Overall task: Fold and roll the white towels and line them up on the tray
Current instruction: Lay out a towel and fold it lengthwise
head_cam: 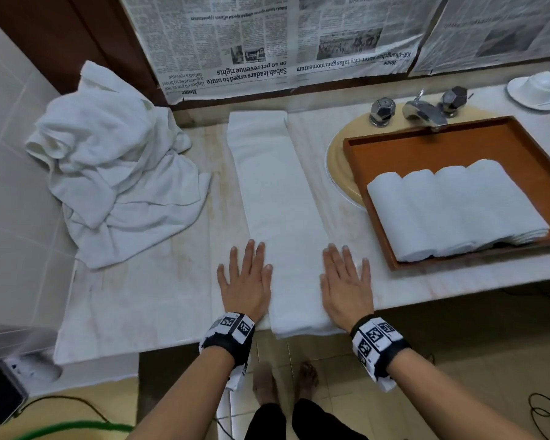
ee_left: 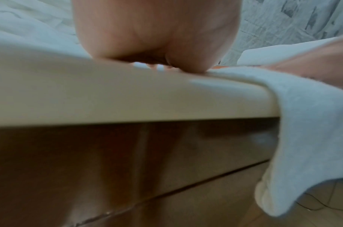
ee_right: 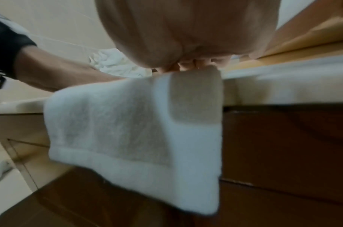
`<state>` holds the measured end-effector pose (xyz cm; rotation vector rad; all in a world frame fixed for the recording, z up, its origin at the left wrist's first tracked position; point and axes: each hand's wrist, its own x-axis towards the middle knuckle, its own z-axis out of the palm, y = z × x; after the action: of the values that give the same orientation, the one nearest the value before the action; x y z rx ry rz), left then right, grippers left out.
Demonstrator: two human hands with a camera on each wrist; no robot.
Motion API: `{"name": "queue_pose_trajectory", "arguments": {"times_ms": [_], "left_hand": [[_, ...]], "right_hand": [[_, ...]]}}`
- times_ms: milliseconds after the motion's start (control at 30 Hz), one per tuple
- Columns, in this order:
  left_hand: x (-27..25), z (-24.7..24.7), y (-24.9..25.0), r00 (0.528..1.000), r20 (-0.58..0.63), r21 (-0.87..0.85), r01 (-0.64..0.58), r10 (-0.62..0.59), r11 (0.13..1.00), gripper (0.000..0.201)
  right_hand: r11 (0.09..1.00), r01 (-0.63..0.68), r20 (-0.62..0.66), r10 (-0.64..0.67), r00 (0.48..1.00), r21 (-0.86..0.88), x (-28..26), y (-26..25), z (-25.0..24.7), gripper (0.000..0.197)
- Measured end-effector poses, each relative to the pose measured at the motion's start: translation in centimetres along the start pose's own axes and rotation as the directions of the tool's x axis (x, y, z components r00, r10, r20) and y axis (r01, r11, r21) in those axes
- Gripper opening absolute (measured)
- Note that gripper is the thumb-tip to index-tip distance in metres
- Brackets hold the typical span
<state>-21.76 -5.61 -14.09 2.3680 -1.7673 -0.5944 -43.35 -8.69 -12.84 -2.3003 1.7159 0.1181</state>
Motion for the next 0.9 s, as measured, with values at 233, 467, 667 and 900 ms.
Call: {"name": "queue_pose_trajectory", "arguments": {"times_ms": [233,467,667,900], "left_hand": [[-3.2,1.0,2.0,0.988,0.068,0.086,-0.145,0.139,0.986,0.057],[-1.3,-0.4,0.9,0.991,0.13,0.088,-0.052,0.04,0.995,0.058],[1.5,-2.2,1.1,0.986,0.162,0.074,0.019,-0.031,0.997,0.055],[5.1,-3.4,1.1,0.988,0.148,0.065,0.043,-0.052,0.997,0.055]], "right_hand": [[0.978,0.207,-0.004,-0.207,0.978,0.034,1.0,-4.4,1.4,0.056],[0.997,0.069,0.045,-0.07,0.997,0.031,1.8,-1.0,0.6,0.068],[0.98,0.199,0.121,-0.199,0.973,0.011,4.0,-1.3,-1.2,0.076],[0.963,0.264,0.171,-0.27,0.947,0.058,9.0,-1.7,-2.1,0.085]]}}
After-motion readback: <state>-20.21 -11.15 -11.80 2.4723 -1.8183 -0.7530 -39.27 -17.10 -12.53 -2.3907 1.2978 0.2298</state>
